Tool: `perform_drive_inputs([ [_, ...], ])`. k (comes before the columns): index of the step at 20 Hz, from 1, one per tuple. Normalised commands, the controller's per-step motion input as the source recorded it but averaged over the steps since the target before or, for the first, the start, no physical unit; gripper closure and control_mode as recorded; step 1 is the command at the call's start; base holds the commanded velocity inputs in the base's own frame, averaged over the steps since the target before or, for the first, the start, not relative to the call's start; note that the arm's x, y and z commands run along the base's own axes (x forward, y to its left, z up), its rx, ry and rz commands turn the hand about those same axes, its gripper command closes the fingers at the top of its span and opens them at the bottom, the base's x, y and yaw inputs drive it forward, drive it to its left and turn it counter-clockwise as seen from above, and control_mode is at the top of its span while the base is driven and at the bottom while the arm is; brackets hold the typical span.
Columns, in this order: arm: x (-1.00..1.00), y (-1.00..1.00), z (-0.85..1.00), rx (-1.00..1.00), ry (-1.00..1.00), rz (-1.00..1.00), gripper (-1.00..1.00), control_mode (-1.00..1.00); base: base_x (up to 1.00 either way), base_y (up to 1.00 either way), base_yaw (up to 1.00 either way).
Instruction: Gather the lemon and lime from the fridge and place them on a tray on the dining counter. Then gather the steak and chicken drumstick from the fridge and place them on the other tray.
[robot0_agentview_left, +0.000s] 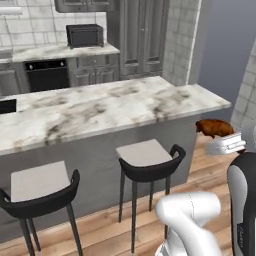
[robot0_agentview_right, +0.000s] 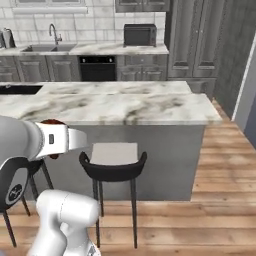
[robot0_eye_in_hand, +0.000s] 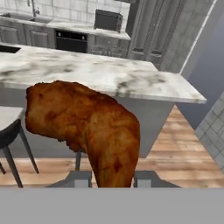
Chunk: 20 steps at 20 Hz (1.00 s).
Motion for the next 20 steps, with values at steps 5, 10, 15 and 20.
perform_drive_inputs([
  [5, 0.00, 0.00, 0.00, 0.00, 0.00, 0.00, 1.00, 1.00, -0.08, 0.52, 0.25],
  [10, 0.00, 0.00, 0.00, 0.00, 0.00, 0.00, 1.00, 1.00, -0.17, 0.84, 0.19],
  [15, 0.00, 0.00, 0.00, 0.00, 0.00, 0.00, 1.00, 1.00, -0.17, 0.95, 0.17],
  [20, 0.00, 0.00, 0.00, 0.00, 0.00, 0.00, 1.00, 1.00, -0.18, 1.00, 0.15],
])
